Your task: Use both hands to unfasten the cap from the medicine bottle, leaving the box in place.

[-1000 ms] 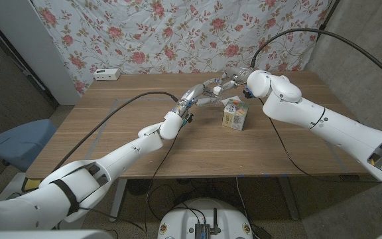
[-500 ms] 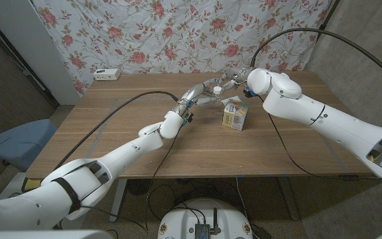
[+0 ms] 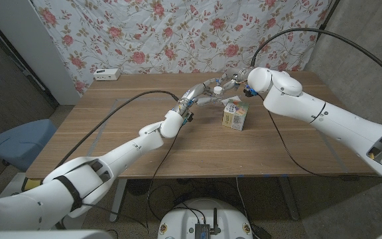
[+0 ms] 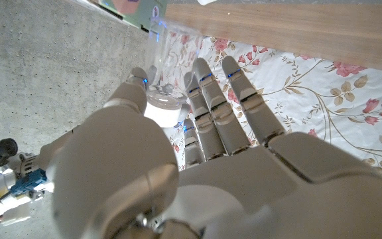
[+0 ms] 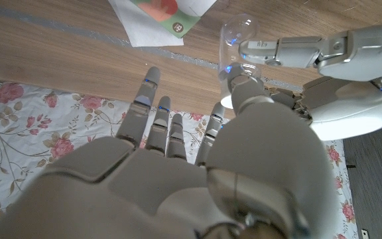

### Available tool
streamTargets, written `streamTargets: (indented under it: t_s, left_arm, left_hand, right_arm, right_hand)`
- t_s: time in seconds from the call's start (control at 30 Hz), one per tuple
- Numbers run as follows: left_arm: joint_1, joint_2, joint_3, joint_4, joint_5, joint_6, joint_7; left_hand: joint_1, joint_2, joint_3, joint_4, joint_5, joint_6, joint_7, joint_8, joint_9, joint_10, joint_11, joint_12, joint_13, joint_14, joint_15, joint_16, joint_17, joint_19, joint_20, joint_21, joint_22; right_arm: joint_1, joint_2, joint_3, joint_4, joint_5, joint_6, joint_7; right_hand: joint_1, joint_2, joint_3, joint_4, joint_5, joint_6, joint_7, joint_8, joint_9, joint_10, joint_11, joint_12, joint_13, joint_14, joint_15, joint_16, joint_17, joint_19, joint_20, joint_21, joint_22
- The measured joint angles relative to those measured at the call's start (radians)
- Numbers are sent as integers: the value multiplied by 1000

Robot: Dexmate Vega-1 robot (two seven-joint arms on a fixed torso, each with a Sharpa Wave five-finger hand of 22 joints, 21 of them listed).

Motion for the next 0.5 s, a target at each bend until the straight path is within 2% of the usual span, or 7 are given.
streamTargets:
  t_s: [0.2,0.5]
  left_arm:
    - [-5,-3,2,7,0,-2,3]
    - [-10,-6,7,14,1,-6,8]
  left_hand:
    - [-3,-3,0,0,4,0,0,0,0,0,0,0,1,0,0,0,0,0,0,0,0]
    - [-2,-2,0,0,4,0,0,0,0,0,0,0,1,0,0,0,0,0,0,0,0]
  right_arm:
    - [10,-7,-1,0,12,-1,12]
    - [19,-19,1,-8,43,-10,35]
  right_hand:
    - [-9,-9,0,0,0,-24,2,-15,-7,-16,5,-4,0,-14,14,-7,0,-9,10,-3,0]
    - [-32,-25,-12,12,-7,-45,27,-27,-14,-26,15,-4,0,-26,26,-11,-2,-18,18,-3,0]
